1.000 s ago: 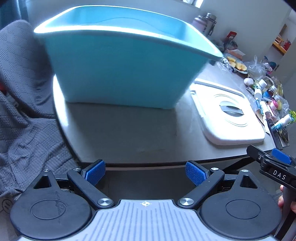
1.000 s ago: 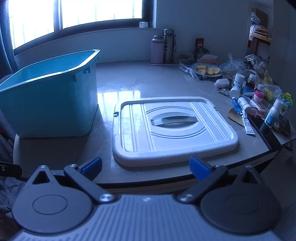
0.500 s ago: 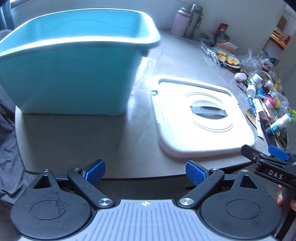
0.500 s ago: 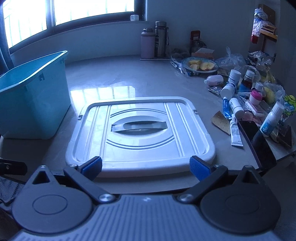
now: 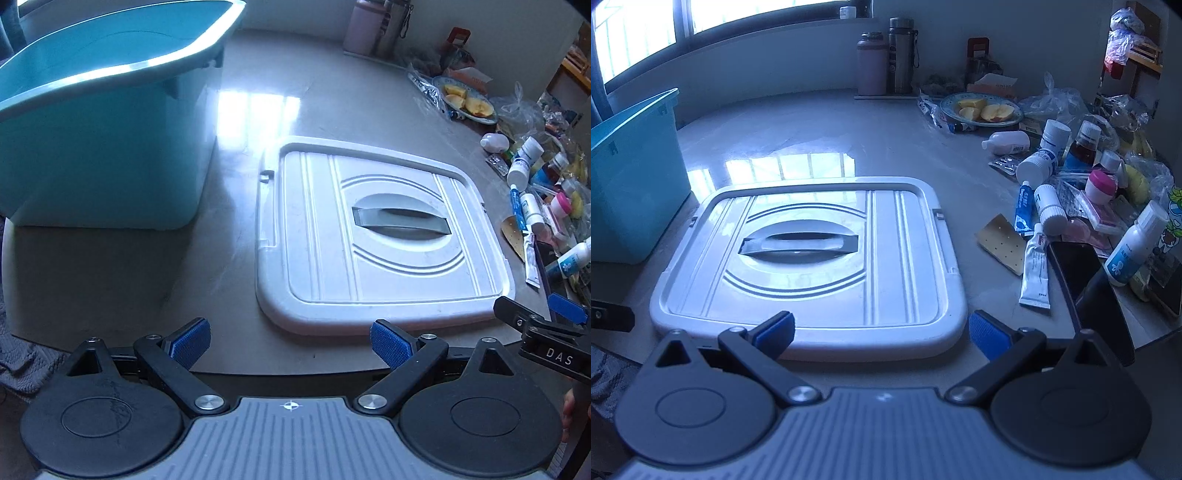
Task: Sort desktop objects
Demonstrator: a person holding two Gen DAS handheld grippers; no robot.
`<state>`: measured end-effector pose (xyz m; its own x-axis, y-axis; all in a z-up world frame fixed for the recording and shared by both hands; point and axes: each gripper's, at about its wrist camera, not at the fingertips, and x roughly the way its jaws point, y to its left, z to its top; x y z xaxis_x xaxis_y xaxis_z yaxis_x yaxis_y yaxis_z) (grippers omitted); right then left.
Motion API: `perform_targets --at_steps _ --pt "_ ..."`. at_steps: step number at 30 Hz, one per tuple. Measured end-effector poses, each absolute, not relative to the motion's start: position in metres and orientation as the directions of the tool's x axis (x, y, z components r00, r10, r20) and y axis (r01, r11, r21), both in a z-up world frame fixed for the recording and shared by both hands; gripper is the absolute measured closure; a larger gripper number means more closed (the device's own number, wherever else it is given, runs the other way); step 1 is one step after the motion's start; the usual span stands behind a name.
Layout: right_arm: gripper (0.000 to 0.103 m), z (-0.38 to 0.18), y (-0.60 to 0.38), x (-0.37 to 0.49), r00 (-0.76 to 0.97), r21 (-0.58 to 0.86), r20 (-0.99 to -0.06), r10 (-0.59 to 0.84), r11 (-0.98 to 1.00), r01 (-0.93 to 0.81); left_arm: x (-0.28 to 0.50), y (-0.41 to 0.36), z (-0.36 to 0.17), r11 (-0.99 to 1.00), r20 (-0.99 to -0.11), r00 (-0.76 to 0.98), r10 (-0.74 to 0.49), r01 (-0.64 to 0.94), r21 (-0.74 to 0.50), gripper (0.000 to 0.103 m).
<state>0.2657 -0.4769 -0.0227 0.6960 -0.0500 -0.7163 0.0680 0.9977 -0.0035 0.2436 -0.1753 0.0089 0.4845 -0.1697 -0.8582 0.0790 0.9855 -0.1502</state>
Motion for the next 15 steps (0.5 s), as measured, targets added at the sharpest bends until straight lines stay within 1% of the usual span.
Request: perform_targets --at_steps 6,10,15 --pt "0.002 -0.028 -0.493 0.277 0.689 0.014 -0.724 -0.027 0.998 0.054 0.267 -0.189 0.004 0.995 -0.875 0.474 -0.095 0.037 -0.088 0.008" --pt "0.002 -0.032 -0.503 0.287 0.682 0.005 -0.731 -0.024 0.999 0.041 0.277 -0.198 -0.002 0.996 -0.893 0.443 -0.084 0.028 -0.080 0.008" --pt "0.002 -0.038 -0.513 0.302 0.664 0.025 -0.747 -0.008 0.999 0.040 0.294 -0.202 -0.004 0.998 -0.903 0.425 -0.064 0.004 -0.069 0.008"
